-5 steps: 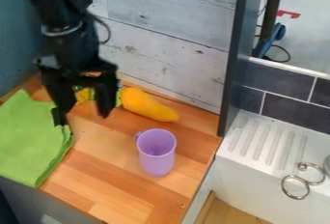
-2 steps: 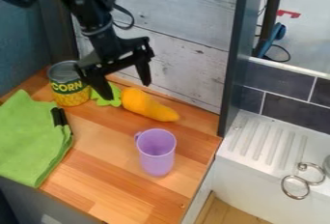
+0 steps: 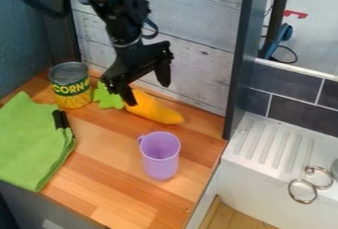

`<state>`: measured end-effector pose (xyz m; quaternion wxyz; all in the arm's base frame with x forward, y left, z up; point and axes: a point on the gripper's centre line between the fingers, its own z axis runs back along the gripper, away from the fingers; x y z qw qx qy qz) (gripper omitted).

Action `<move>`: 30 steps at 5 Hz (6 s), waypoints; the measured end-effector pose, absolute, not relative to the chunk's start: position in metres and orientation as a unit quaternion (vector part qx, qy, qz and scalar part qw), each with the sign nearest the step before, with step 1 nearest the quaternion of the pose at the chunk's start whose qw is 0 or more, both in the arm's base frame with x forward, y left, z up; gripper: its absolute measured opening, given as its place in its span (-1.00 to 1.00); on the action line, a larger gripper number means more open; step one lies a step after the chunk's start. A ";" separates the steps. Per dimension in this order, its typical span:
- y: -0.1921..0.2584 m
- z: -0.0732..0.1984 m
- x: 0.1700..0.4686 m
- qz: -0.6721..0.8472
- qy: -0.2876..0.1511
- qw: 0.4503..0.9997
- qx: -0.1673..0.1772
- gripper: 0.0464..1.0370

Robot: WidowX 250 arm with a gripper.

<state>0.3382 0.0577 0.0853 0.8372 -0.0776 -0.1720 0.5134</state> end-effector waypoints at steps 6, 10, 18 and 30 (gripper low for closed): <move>0.059 0.019 0.375 0.628 -0.182 0.756 0.035 0.81; 0.063 0.026 0.378 0.678 -0.110 0.726 -0.028 -0.35; -0.009 0.061 0.183 0.572 -0.092 0.813 -0.061 -0.35; 0.073 0.113 0.222 0.423 -0.086 0.902 0.031 0.93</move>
